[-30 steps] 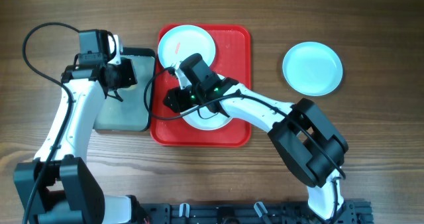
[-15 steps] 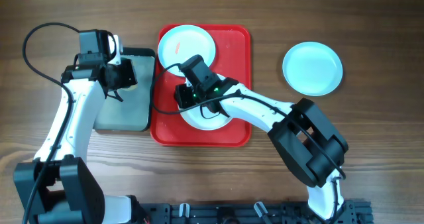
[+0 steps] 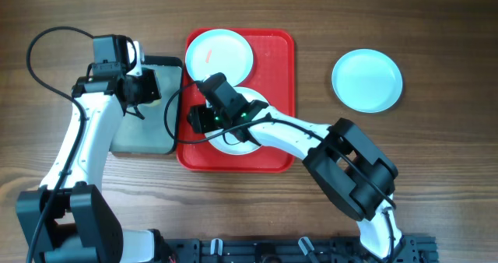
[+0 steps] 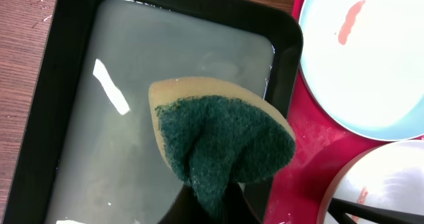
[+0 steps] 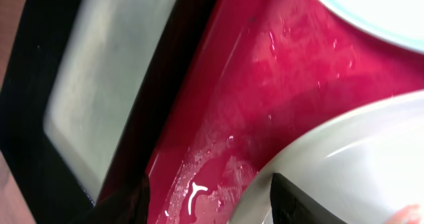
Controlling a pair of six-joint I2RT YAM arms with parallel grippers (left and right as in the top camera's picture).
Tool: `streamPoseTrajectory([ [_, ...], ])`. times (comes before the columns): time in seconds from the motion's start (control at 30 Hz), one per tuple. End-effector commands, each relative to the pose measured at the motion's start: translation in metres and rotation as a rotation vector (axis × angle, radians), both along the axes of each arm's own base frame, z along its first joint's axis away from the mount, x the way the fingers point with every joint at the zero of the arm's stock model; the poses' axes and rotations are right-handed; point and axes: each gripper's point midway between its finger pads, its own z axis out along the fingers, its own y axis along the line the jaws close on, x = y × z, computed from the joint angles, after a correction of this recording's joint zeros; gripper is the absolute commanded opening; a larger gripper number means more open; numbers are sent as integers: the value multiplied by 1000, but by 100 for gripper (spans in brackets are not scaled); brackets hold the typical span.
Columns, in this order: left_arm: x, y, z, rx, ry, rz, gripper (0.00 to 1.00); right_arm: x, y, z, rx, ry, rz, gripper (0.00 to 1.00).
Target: Clean dirty plates on tray and stack at the side
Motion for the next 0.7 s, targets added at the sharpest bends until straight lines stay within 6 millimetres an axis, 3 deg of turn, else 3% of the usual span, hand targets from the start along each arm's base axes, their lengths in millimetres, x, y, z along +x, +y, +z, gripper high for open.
streamPoseTrajectory([
  [0.0,-1,0,-4,15,12,-6,4,20,-7,12,-6,-84,52,59],
  [0.1,-1,0,-4,15,12,-6,4,36,-26,46,-30,-137,70,59],
  [0.17,-1,0,-4,15,11,-6,4,43,-48,79,-55,-173,75,59],
  [0.27,0,1,-4,15,8,-6,4,40,-85,116,-93,-178,59,61],
  [0.37,-1,0,-4,14,8,-6,4,30,-121,133,-136,-130,24,63],
  [0.47,0,0,-4,8,8,5,4,18,-152,131,-189,-44,-11,63],
  [0.53,1,-2,-3,-10,3,16,4,8,-171,118,-236,38,-32,63],
  [0.63,3,-10,-1,-54,-11,-8,4,-2,-184,100,-252,140,-93,65],
  [0.67,4,-13,-1,-66,-15,-14,4,-5,-186,93,-253,160,-100,71],
])
